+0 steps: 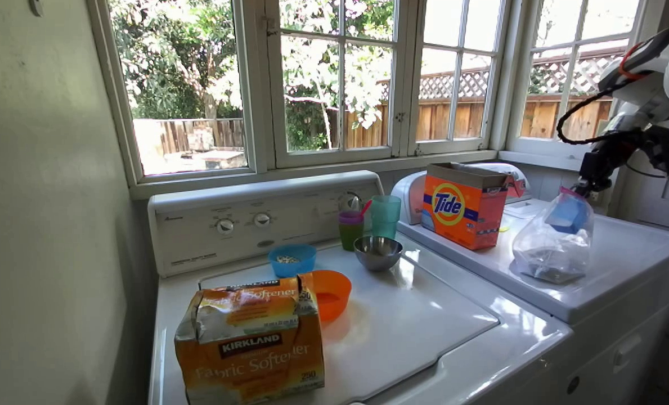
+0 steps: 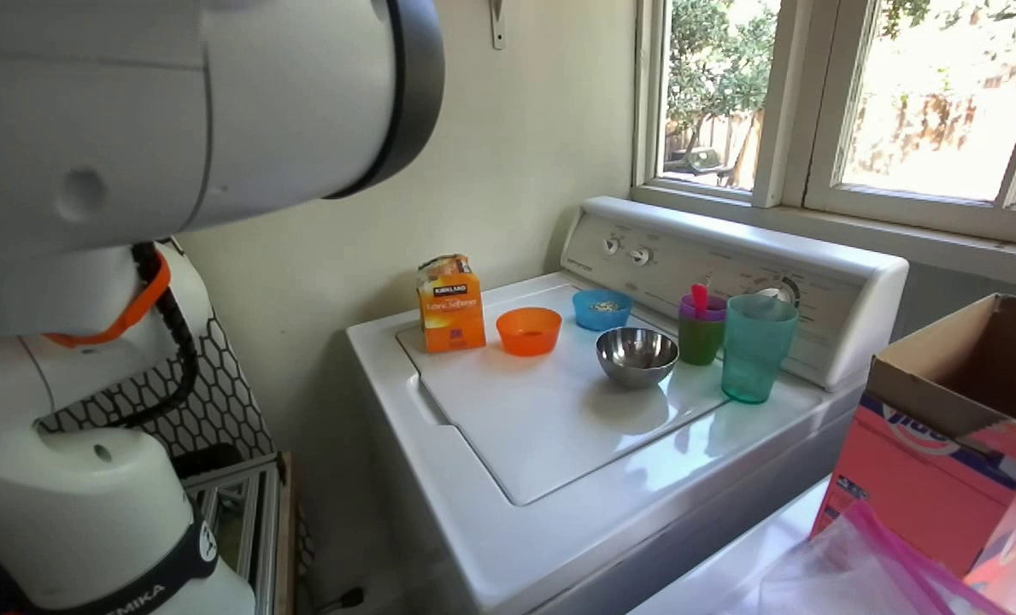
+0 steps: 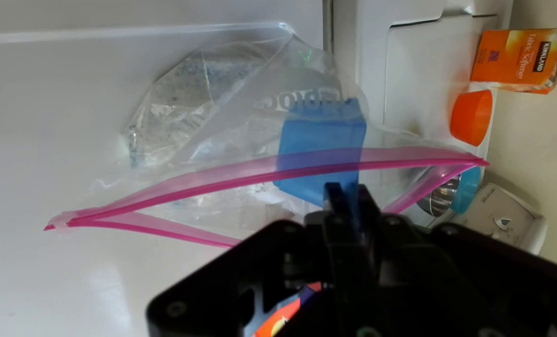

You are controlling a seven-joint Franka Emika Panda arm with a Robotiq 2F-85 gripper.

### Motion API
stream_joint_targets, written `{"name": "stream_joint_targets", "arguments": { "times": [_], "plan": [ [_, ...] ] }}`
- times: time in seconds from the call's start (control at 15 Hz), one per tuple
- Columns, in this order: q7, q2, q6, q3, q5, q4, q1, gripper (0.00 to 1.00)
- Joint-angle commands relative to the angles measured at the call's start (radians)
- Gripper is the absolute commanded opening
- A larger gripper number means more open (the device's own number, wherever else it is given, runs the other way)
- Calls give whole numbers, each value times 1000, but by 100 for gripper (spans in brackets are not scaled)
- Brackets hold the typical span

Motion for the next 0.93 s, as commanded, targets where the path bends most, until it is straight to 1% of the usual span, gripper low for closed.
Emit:
{"name": "stream_joint_targets", "arguments": {
  "times": [0.0,0.4,0.67,0.73,0.87],
  "plan": [
    [3,6,0,2,0,8,-1,2],
    [14,26,-16,12,44,35,-33,2],
    [39,34,-3,8,74,38,-51,2],
    [9,9,1,3,42,9,-36,8],
    [12,10,1,3,49,9,-44,8]
  ]
}}
